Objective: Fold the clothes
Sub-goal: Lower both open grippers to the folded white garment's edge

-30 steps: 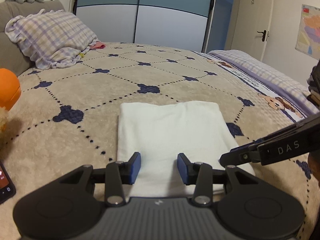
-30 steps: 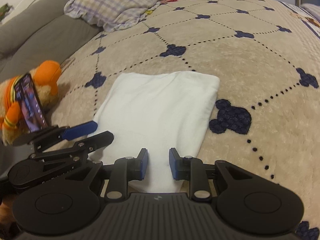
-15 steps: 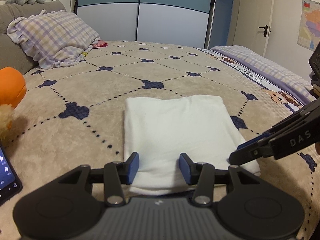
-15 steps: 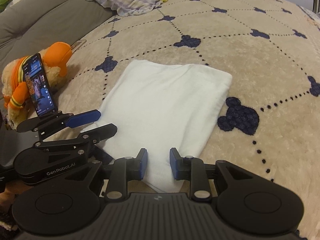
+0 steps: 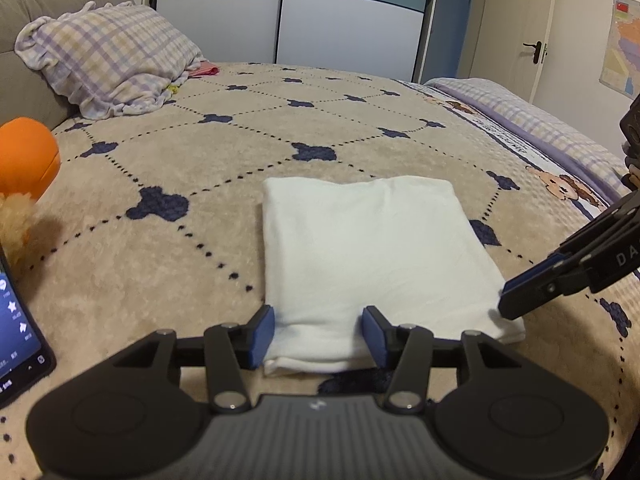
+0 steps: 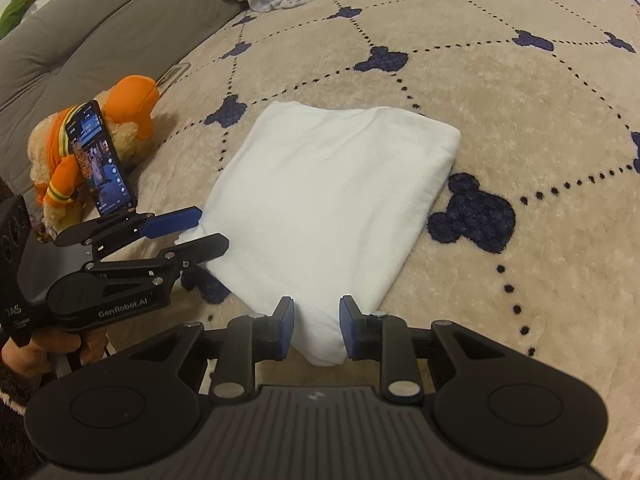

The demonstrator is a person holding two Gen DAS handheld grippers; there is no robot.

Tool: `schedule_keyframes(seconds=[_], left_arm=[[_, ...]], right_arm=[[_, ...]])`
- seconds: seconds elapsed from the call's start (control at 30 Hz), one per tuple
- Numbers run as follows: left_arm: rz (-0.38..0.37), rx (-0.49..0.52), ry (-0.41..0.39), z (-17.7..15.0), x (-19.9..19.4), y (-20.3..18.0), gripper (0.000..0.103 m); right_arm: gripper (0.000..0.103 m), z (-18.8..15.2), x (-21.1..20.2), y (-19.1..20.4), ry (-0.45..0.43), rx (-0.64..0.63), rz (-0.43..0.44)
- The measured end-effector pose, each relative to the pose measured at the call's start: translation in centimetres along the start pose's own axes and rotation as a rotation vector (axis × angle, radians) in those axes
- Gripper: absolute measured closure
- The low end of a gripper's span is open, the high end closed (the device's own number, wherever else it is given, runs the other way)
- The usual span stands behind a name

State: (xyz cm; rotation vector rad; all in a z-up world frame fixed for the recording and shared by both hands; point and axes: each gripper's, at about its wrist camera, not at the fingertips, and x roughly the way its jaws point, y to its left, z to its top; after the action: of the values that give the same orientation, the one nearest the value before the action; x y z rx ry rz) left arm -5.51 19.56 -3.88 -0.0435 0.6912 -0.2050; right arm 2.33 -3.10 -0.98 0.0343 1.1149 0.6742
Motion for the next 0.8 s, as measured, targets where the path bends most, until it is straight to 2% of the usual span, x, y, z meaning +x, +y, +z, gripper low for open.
schedule_keyframes(seconds=[0.07,0.27,0.43,0.5,0.8], left_arm=[[0.002,-0.003,0.013,0.0,0.0,0.1,0.048],[-0.016,-0.019,0.039,0.1,-0.3,0.7,0.048],[-0.028,-0.017,0.065,0.2,-0.6,1.2,0.043],[-0.029,-0.023,0.068,0.2,-0.8,1.4,0.039],[-0.021,-0.108,0.041,1.2,-0.8,1.8,0.028]], right_arm=[[0.072,0.0,-0.1,-0.3,0.015,-0.010,0.000],[0.071,-0.1,0.0,-1.2,0.042,-0.009,-0.018],[0.070,0.0,-0.5,-1.4,0.035,-0.012,-0.009],[0.066,0.1,-0.6,-1.8,0.032,0.006,-0.005],[0.063,0.5,-0.9,-3.6,0.006,0.135,0.026]])
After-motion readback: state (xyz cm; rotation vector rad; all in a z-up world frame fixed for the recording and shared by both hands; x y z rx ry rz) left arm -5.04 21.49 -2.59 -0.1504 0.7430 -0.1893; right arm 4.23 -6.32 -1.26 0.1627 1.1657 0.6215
